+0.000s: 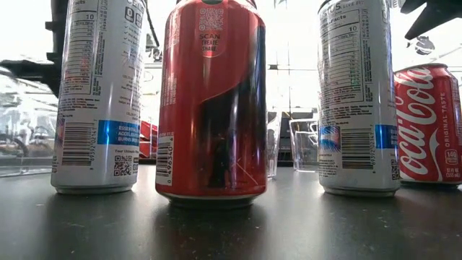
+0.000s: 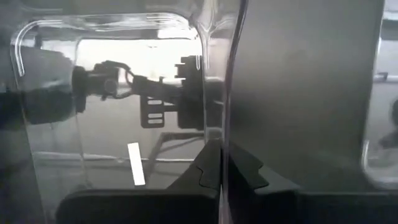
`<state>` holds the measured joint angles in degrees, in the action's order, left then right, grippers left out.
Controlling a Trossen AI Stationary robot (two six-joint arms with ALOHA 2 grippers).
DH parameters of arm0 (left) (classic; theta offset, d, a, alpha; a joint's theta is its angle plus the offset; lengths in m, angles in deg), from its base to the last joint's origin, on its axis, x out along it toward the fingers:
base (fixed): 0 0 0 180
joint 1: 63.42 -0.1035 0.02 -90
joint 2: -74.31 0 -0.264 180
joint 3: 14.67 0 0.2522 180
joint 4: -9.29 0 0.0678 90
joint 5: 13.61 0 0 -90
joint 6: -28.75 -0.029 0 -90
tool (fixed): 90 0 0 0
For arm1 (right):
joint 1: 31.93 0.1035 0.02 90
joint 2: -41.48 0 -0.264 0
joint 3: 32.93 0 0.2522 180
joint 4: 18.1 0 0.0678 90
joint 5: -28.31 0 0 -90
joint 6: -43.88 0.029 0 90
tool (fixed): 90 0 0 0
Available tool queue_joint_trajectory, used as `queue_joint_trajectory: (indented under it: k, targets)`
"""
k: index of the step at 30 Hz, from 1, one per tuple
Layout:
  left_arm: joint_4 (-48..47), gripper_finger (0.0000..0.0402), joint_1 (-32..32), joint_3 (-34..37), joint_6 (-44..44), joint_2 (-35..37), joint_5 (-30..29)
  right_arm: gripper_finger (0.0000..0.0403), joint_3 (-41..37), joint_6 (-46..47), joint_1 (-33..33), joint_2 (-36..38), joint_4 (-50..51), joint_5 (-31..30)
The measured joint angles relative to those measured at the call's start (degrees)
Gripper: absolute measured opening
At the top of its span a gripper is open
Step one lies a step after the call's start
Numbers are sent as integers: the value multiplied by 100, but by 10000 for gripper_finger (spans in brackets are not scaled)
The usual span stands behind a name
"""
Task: Sort soda cans
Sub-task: Adjust the left transparent bin
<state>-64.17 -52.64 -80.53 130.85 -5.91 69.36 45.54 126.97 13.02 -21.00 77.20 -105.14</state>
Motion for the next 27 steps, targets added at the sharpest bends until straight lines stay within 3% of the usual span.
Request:
queue_joint_trajectory:
  k: [7, 15, 27]
  targets:
    - [330, 7, -981, -40, -530, 0, -43, 357, 0, -67, 2, 0, 22, 1]
    - [402, 7, -1824, -546, -1411, -81, -356, 357, 0, -129, 2, 0, 170, 3]
    - [166, 7, -2163, -1936, -2210, -1674, -219, 357, -2, -131, 2, 2, 245, 24]
